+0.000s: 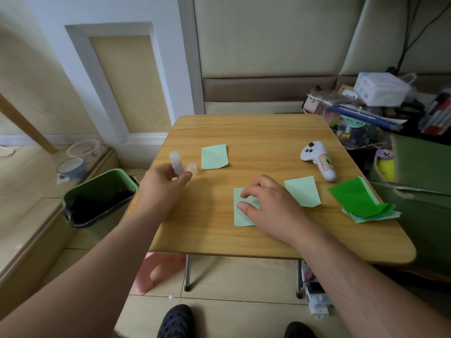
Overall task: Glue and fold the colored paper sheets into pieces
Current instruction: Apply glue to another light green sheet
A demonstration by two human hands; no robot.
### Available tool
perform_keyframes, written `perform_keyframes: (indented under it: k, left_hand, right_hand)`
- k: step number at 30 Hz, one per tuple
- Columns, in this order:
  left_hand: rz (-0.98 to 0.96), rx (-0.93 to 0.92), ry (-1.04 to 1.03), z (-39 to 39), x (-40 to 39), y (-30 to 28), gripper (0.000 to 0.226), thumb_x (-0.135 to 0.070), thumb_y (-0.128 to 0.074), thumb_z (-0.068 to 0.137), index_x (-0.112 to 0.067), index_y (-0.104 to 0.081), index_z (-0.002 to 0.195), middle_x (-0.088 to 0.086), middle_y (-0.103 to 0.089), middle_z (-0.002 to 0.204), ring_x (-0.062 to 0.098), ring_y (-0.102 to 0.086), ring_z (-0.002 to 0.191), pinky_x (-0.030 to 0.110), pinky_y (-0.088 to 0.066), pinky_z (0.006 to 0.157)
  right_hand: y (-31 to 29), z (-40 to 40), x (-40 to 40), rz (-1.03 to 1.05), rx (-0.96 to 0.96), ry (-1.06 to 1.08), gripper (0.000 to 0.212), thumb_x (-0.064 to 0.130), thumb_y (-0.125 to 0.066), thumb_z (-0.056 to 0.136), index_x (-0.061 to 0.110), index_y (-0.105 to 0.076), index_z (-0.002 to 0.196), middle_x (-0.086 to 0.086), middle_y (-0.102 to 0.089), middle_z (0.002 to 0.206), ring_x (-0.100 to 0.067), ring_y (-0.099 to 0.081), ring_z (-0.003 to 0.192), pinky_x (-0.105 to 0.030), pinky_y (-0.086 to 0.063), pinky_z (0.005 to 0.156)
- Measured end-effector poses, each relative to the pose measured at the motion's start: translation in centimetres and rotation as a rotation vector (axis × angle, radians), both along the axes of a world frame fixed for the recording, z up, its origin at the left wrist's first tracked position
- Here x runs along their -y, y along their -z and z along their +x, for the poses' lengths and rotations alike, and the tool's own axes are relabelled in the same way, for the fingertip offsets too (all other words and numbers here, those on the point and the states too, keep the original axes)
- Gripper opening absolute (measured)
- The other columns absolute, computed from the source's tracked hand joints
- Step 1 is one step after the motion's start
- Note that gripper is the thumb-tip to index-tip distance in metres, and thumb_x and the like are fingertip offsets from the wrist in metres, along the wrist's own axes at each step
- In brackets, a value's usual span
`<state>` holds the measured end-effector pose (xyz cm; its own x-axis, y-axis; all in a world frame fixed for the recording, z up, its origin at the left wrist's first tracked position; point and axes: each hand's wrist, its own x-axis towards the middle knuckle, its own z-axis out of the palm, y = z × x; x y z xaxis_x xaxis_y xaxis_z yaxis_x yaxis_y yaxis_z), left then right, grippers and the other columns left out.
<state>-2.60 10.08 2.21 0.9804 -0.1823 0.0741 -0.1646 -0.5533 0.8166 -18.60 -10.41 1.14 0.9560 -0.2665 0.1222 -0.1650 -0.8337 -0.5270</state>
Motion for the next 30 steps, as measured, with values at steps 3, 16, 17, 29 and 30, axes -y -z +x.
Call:
perform_keyframes:
  k: [3,16,17,29,30]
  left_hand:
    - [-0.145,-0.065,0.11,-1.5,1.1,-0.5,0.028,-0.044,-0.078,0.09,-0.027,-0.074,0.112,-0.014,-0.075,0.1,0.004,-0.069,0.096,0.029,-0.054,0.087]
    - [-0.623,-0.353,0.476,-6.8,5.6,-0.6,0.022,-0.018,-0.068,0.096,-0.002,-0.073,0.111,-0.007,-0.07,0.076,-0.001,-0.063,0.07,0.011,-0.047,0.066]
    - [-0.63,-0.366,0.484,-6.8,5.7,-0.6,0.023,-0.02,-0.068,0.096,-0.004,-0.073,0.112,-0.008,-0.07,0.076,-0.002,-0.061,0.069,0.012,-0.047,0.066]
    - [-0.89,-0.561,0.457,-6.8,6.1,-0.7,0.019,-0.023,-0.075,0.08,-0.021,-0.079,0.099,-0.008,-0.06,0.079,0.006,-0.049,0.071,0.022,-0.04,0.071]
    - [-0.898,-0.558,0.469,-6.9,6.2,-0.7,0.023,-0.021,-0.073,0.081,-0.019,-0.076,0.103,-0.009,-0.061,0.078,0.004,-0.05,0.07,0.021,-0.04,0.071]
  right_hand:
    - [-0.1,0.1,-0.1,0.029,0.063,0.026,0.029,0.046,-0.061,0.101,0.029,-0.071,0.122,0.016,-0.053,0.122,-0.009,-0.053,0.115,-0.034,-0.049,0.097]
    - [-1.2,0.5,-1.7,0.835,0.187,0.068,0.018,0.043,-0.058,0.105,0.034,-0.067,0.118,0.009,-0.078,0.097,-0.008,-0.059,0.073,-0.03,-0.05,0.069]
    - [-1.4,0.5,-1.7,0.901,0.205,0.083,0.015,0.036,-0.061,0.104,0.029,-0.068,0.115,0.005,-0.079,0.095,-0.009,-0.057,0.07,-0.026,-0.047,0.066]
    - [-2.5,0.7,-0.5,1.689,0.233,0.213,0.022,0.017,-0.074,0.09,0.014,-0.067,0.111,-0.007,-0.063,0.086,-0.014,-0.057,0.064,-0.019,-0.046,0.054]
    - [-2.6,0.7,-0.4,1.743,0.206,0.198,0.029,0.027,-0.076,0.086,0.014,-0.066,0.111,-0.006,-0.061,0.083,-0.013,-0.056,0.063,-0.018,-0.045,0.052]
